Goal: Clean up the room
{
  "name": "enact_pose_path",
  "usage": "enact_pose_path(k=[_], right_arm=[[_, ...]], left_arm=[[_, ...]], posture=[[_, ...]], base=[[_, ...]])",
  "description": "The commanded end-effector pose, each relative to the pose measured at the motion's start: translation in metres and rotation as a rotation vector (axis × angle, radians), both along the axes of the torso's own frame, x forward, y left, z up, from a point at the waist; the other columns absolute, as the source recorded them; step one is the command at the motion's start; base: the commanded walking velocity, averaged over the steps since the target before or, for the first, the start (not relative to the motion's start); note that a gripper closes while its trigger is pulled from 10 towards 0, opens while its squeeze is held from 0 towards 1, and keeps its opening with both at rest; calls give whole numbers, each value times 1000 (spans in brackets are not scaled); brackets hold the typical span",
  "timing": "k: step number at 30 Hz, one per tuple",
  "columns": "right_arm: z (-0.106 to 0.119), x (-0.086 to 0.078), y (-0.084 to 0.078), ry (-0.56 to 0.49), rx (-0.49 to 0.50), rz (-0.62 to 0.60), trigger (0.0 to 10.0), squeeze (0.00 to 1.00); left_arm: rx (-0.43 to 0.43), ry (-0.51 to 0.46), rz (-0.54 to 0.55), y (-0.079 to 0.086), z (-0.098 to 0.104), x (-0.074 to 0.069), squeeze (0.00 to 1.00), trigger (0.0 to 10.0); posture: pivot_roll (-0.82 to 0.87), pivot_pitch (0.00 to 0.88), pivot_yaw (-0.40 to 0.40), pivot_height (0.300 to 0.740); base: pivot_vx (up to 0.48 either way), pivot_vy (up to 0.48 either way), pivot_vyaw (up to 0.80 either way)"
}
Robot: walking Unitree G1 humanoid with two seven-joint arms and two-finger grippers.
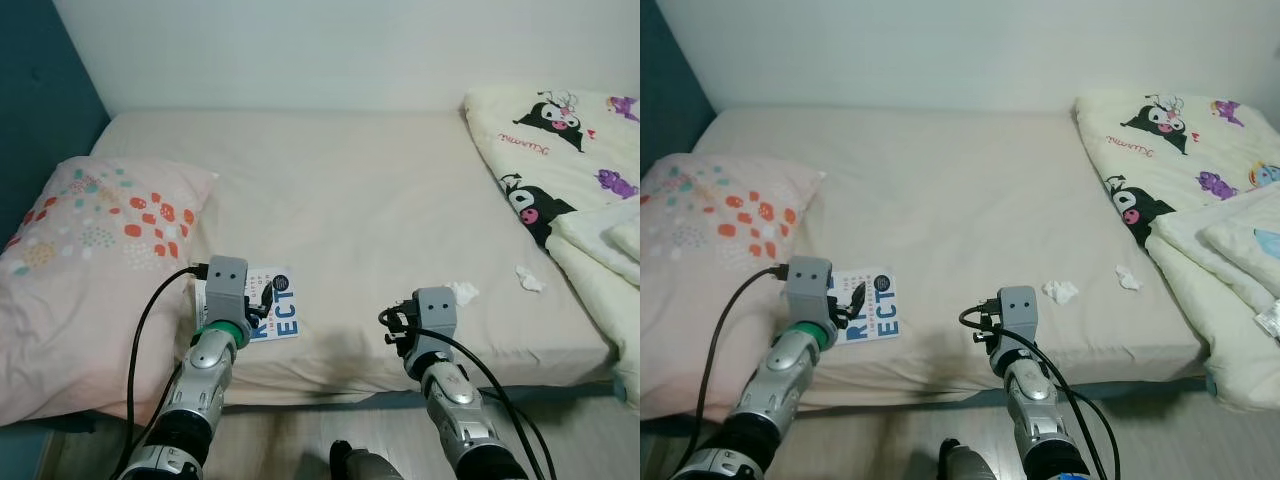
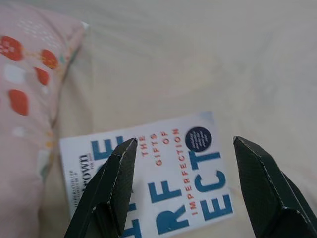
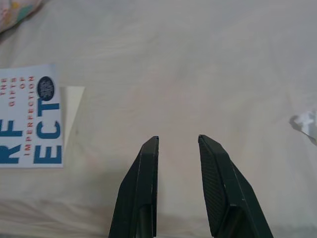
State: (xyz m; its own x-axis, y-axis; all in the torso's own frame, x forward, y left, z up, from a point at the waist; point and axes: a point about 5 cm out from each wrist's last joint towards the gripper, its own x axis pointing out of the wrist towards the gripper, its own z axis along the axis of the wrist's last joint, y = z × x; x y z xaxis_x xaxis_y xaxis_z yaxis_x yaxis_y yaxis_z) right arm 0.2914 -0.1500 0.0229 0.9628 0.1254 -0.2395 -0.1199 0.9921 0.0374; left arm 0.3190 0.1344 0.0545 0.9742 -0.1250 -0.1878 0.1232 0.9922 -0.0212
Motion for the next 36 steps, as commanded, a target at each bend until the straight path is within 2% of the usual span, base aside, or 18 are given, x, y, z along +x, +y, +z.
enact_pose_path(k=[1,24,36], right_arm=[[-5,-4,2,25,-7,15,10000,0],[-10,-11,-2,37,7,-15,10000,0],[-9,-9,-6,38,6,-24,10000,0]], left_arm=[[18,24,-9,0,-6,-4,0,10000],[31,54,-33,-4,-8,-6,0,10000],[35,61,-33,-2,-8,-6,0,10000]], posture=[[5,69,16,740],[-7,92,43,740],[-7,99,51,740]], base=[[0,-345,0],[0,-416,0],[0,-433,0]])
